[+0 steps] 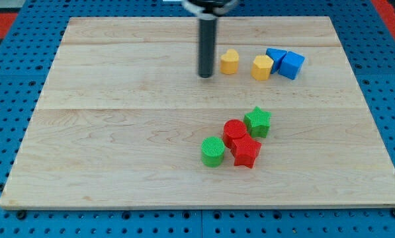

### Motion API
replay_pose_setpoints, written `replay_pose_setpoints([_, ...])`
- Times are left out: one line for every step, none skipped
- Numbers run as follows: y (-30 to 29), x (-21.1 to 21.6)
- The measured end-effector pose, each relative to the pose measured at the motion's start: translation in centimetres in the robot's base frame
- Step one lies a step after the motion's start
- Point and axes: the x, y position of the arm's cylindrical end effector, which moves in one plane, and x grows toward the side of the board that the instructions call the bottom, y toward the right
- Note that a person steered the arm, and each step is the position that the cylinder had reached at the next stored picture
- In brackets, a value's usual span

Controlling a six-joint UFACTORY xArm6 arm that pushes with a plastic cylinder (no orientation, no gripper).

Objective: Push the yellow heart towards the closer to yellow hexagon

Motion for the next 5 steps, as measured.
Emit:
replay_pose_setpoints([-0.4,-1.6])
replay_pose_setpoints([6.3,-2.8])
replay_pose_setpoints([8.1,-3.0])
replay_pose_setpoints([8.1,-3.0])
replay_pose_setpoints([9.3,-3.0])
